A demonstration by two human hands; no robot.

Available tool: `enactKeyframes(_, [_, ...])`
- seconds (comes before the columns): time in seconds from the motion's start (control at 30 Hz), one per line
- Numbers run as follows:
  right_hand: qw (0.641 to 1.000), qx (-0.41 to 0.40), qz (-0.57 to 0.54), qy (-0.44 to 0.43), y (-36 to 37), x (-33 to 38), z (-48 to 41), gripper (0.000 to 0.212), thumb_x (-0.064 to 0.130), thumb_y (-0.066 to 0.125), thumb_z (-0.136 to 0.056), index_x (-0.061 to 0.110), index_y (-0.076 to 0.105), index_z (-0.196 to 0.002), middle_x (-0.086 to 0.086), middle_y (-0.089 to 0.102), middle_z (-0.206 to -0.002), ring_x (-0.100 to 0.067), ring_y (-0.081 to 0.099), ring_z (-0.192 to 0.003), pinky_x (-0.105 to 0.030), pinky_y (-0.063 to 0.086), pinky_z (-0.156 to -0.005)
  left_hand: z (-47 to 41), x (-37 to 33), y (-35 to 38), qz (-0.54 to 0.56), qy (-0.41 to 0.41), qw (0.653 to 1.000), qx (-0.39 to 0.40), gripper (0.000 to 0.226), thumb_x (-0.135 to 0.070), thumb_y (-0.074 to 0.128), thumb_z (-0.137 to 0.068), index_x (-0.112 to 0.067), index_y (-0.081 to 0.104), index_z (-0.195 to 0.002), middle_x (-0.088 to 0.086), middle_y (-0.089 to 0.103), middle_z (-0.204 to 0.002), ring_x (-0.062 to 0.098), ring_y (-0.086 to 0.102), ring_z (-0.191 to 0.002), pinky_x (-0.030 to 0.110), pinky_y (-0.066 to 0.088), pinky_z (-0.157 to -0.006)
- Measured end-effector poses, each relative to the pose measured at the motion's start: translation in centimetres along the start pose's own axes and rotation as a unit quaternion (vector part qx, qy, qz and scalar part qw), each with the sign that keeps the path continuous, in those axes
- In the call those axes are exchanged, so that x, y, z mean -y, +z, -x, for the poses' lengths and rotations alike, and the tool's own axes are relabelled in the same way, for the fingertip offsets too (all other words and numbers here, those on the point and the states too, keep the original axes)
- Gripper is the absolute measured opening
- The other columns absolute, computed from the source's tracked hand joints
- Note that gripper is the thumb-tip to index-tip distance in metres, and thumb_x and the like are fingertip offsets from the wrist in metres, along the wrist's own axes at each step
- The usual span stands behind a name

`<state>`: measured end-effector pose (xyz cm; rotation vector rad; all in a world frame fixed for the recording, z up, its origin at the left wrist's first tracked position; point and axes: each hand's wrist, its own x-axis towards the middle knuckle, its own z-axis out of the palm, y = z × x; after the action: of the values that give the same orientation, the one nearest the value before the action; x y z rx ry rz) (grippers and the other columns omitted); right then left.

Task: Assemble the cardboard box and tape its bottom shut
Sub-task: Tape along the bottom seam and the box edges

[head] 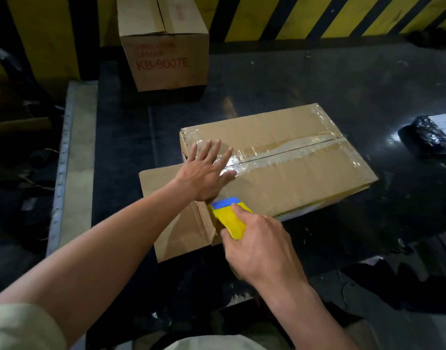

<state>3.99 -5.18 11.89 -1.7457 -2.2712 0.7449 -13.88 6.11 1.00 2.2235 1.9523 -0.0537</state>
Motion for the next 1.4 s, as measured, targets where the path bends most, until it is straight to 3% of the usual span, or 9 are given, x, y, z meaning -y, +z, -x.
enactKeyframes(0.17, [1.000, 0.004, -0.003, -0.004, -0.4, -0.1, 1.7, 0.058, 0.049, 0.054, -0.089, 0.032, 0.044, -0.144, -0.006, 0.065, -0.104, -0.028, 0.062, -0.098, -0.036, 0.050, -0.082, 0.1, 0.0, -0.2, 0.000, 0.010, 1.000, -0.002, 0.088, -0.071, -0.012, -0.086, -0.028, 0.000, -0.162, 0.011, -0.001, -0.171, 0.031, -0.005, -0.157, 0.054, -0.002, -0.125])
enactKeyframes(0.33, [1.000, 0.010, -0.017, 0.004, -0.4, -0.7, 3.1, 0.063, 0.052, 0.053, -0.091, 0.037, 0.034, -0.149, -0.001, 0.051, -0.097, -0.024, 0.058, -0.093, -0.033, 0.050, -0.082, 0.0, 0.0, -0.1, -0.002, 0.009, 1.000, 0.000, 0.081, -0.069, -0.005, -0.092, -0.028, -0.002, -0.162, 0.011, -0.004, -0.170, 0.030, -0.007, -0.157, 0.054, -0.003, -0.125])
enactKeyframes(0.43, [1.000, 0.028, 0.003, 0.012, 0.1, -0.4, 3.2, 0.058, 0.050, 0.051, -0.090, 0.040, 0.035, -0.146, -0.001, 0.045, -0.090, -0.027, 0.050, -0.079, -0.035, 0.047, -0.075, 0.1, -0.1, -0.1, -0.002, 0.007, 1.000, 0.000, 0.078, -0.068, -0.002, -0.095, -0.028, -0.002, -0.162, 0.011, -0.004, -0.171, 0.030, -0.008, -0.157, 0.054, -0.004, -0.125])
enactKeyframes(0.5, [0.999, 0.037, 0.011, 0.019, 0.4, -0.6, 2.8, 0.056, 0.048, 0.051, -0.090, 0.038, 0.038, -0.143, -0.001, 0.045, -0.089, -0.027, 0.048, -0.076, -0.035, 0.046, -0.074, 0.0, 0.0, -0.1, -0.003, 0.005, 1.000, 0.007, 0.077, -0.068, 0.000, -0.096, -0.028, -0.003, -0.162, 0.010, -0.006, -0.170, 0.029, -0.010, -0.156, 0.054, -0.005, -0.125])
enactKeyframes(0.6, [0.999, 0.045, 0.018, 0.014, 0.4, -0.7, 2.1, 0.058, 0.047, 0.052, -0.090, 0.035, 0.039, -0.146, -0.003, 0.047, -0.093, -0.030, 0.059, -0.090, -0.037, 0.048, -0.080, 0.0, -0.2, -0.2, -0.018, 0.004, 1.000, 0.012, 0.079, -0.071, 0.002, -0.096, -0.027, -0.008, -0.162, 0.012, -0.009, -0.170, 0.032, -0.011, -0.156, 0.057, -0.005, -0.124])
enactKeyframes(0.77, [0.998, 0.055, 0.016, 0.007, 0.0, -1.0, 1.9, 0.062, 0.047, 0.053, -0.090, 0.035, 0.037, -0.149, -0.007, 0.056, -0.108, -0.032, 0.061, -0.099, -0.037, 0.049, -0.083, 0.8, -1.2, -1.2, 0.021, -0.029, 0.999, -0.010, 0.081, -0.066, 0.012, -0.099, -0.020, -0.009, -0.162, 0.015, -0.009, -0.169, 0.034, -0.010, -0.156, 0.061, -0.003, -0.123])
enactKeyframes(1.03, [0.996, 0.087, 0.021, -0.017, -0.7, -1.5, 0.8, 0.051, 0.048, 0.052, -0.093, 0.030, 0.045, -0.140, -0.005, 0.049, -0.097, -0.030, 0.059, -0.095, -0.036, 0.046, -0.078, 1.3, -1.7, 0.5, 0.022, -0.073, 0.997, 0.010, 0.081, -0.079, 0.007, -0.093, -0.037, -0.005, -0.161, 0.006, -0.011, -0.170, 0.027, -0.015, -0.156, 0.070, -0.008, -0.118])
enactKeyframes(1.27, [0.997, 0.075, 0.019, -0.027, -1.0, -2.2, 3.2, 0.057, 0.049, 0.049, -0.093, 0.037, 0.033, -0.147, -0.002, 0.042, -0.096, -0.026, 0.042, -0.076, -0.033, 0.037, -0.070, 1.2, -1.6, 0.3, 0.022, -0.067, 0.998, -0.001, 0.079, -0.077, 0.006, -0.094, -0.036, -0.001, -0.161, 0.007, -0.006, -0.171, 0.027, -0.010, -0.157, 0.066, -0.006, -0.120])
enactKeyframes(1.4, [0.997, 0.080, 0.004, -0.002, -0.7, -2.4, 4.6, 0.058, 0.049, 0.050, -0.092, 0.039, 0.031, -0.146, -0.003, 0.045, -0.096, -0.029, 0.050, -0.076, -0.035, 0.044, -0.071, 1.3, -1.7, 0.3, 0.027, -0.061, 0.998, 0.000, 0.078, -0.077, 0.004, -0.094, -0.036, -0.003, -0.161, 0.007, -0.009, -0.170, 0.027, -0.013, -0.156, 0.062, -0.011, -0.121])
